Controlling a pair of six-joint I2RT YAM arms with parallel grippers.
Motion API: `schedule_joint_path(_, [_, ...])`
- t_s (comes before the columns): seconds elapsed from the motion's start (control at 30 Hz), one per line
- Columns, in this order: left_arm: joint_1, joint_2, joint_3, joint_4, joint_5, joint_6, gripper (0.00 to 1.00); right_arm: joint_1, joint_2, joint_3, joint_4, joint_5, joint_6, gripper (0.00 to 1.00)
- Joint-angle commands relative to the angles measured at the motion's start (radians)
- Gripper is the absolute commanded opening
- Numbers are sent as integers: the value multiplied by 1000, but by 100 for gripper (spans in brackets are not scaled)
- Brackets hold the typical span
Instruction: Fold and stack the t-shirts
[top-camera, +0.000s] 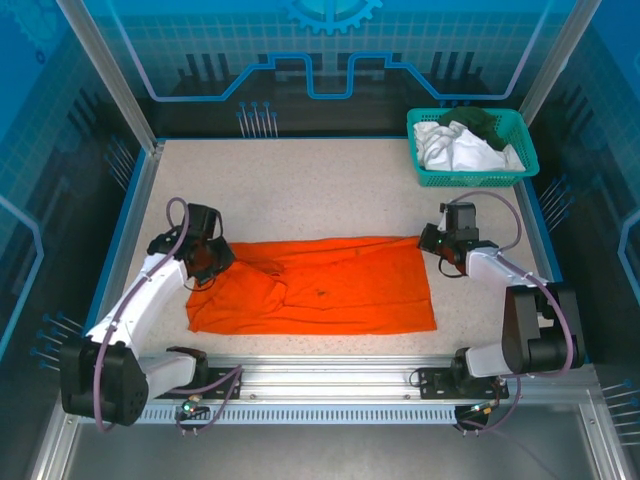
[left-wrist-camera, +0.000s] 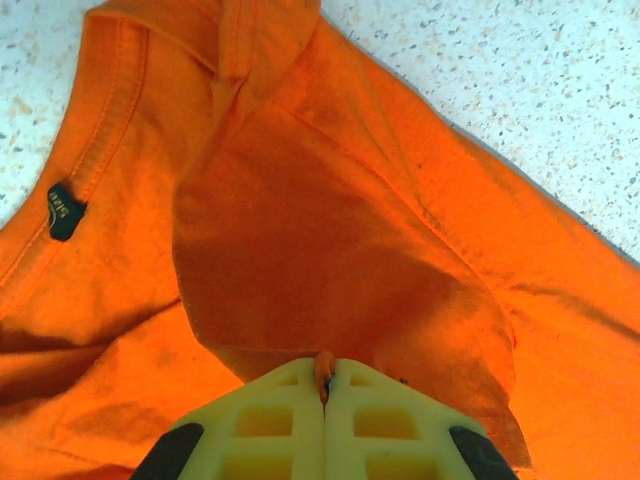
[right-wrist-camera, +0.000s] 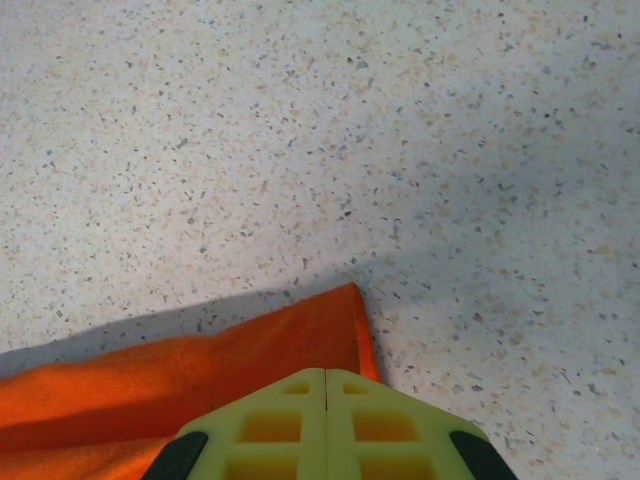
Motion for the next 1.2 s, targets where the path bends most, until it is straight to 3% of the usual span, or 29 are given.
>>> schedule_joint_path(0.0, [4, -22, -19, -68, 10, -38, 0, -25, -26, -19, -6, -2, 13, 0])
schedule_joint_path(0.2, [14, -50, -42, -114, -33, -56, 0, -25, -33, -37, -40, -7, 31, 0])
schedule_joint_path(0.27, [18, -78, -51, -129, -62, -72, 15, -24, -48, -46, -57, -7, 40, 5])
schedule_joint_path(0.33, [18, -109, -46, -160, -125, -98, 23, -24, -70, -45, -97, 11, 60, 19])
schedule_joint_path(0.43, [29, -138, -19, -191, -230, -140, 43, -25, -115, -50, -175, 79, 123, 31])
schedule_joint_path(0.6, [69, -59, 48, -128, -219, -82, 57, -26, -200, -26, -273, 235, 221, 43])
schedule_joint_path(0.83, [138, 269, 232, -86, -20, 104, 63, 59, 2, 176, -278, 101, 146, 37])
schedule_joint_path(1.0, [165, 459, 319, -56, 3, 194, 67, 136, 260, 375, -382, -17, 83, 26])
schedule_joint_path(1.17, [238, 565, 374, -57, 15, 218, 67, 170, 388, 461, -398, -57, 87, 25])
